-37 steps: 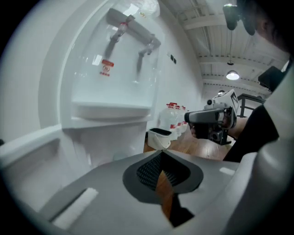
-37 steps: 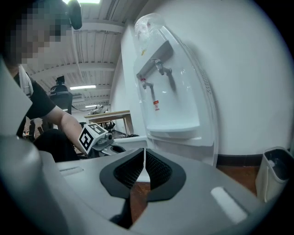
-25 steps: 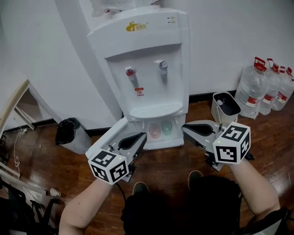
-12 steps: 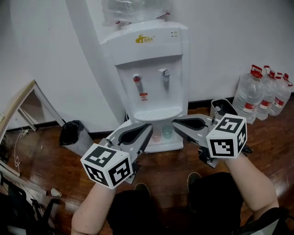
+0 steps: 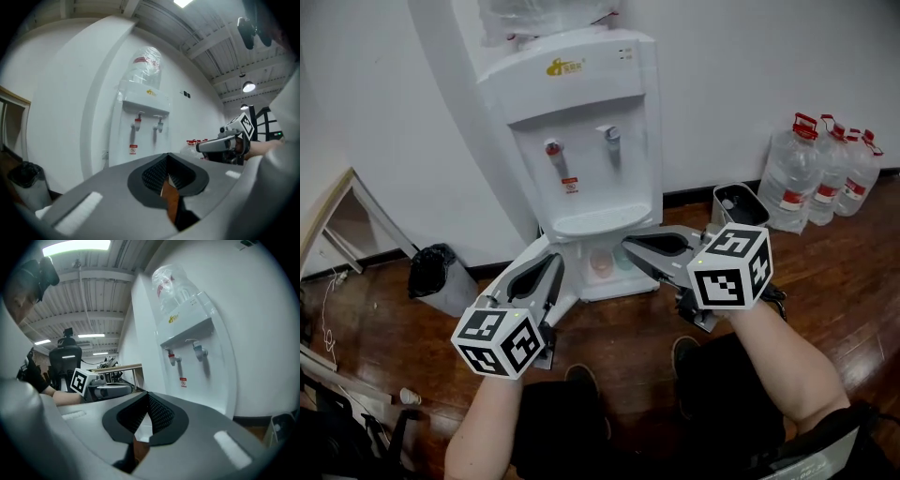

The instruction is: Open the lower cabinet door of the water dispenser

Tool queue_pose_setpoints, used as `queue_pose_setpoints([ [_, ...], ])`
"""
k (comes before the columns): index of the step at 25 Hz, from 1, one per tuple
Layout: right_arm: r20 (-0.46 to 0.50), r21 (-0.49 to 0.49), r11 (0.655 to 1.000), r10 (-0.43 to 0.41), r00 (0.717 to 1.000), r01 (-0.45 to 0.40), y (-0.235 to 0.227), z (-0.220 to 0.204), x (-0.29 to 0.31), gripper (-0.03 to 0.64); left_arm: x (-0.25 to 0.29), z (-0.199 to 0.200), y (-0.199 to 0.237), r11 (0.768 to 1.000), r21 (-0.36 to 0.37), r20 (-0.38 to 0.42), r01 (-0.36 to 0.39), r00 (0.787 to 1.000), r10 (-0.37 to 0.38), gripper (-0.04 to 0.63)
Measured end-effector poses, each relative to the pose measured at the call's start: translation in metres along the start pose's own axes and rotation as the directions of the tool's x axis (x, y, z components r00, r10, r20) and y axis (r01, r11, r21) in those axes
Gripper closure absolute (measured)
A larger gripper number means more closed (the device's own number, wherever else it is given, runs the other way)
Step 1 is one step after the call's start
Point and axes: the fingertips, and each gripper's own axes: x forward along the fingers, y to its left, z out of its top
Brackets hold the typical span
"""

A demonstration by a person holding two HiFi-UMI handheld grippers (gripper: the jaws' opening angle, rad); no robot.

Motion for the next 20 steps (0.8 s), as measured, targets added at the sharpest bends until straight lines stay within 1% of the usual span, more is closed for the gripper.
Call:
queue_pose_setpoints([
  [3,-0.024,-0.012,1.0,-0.016,1.0,0.016,-0.002,-0.011,0.001,0.617,-0.001,-0.014,0.007,0.997,0.079,-0.041,-0.021,0.999,0.024,0.405],
  [4,-0.03,-0.011,1.0,-0.02,0.999,0.02,-0.003,-0.013,0.001,0.617,-0.001,-0.016,0.007,0.996,0.083,-0.048,-0.022,0.999,0.026,0.405],
  [7,-0.039,-0.02,0.999,-0.026,0.999,0.025,-0.004,-0.013,-0.001,0.617,-0.003,-0.018,0.007,0.998,0.056,-0.051,-0.016,0.999,0.019,0.405],
  [10,-0.03,-0.02,1.0,-0.021,0.999,0.02,-0.001,-0.012,-0.003,0.617,-0.006,-0.015,0.003,0.998,0.061,-0.038,-0.009,0.999,0.011,0.405],
  [11,-0.025,-0.022,1.0,-0.019,1.0,0.018,0.001,-0.011,-0.003,0.617,-0.006,-0.015,0.002,0.999,0.049,-0.034,-0.005,0.999,0.007,0.405],
  [14,-0.018,-0.039,0.999,-0.012,1.0,0.011,0.005,-0.01,-0.006,0.617,-0.008,-0.014,-0.005,0.999,-0.031,-0.028,0.019,0.999,-0.02,0.405],
  [15,-0.015,-0.043,0.999,-0.009,1.0,0.008,0.007,-0.009,-0.006,0.617,-0.008,-0.013,-0.008,0.999,-0.041,-0.025,0.028,0.999,-0.029,0.405],
  [20,-0.013,-0.053,0.999,0.005,1.0,-0.005,0.011,-0.008,-0.004,0.617,-0.007,-0.008,-0.019,0.998,0.01,-0.012,0.067,0.998,-0.066,0.405],
])
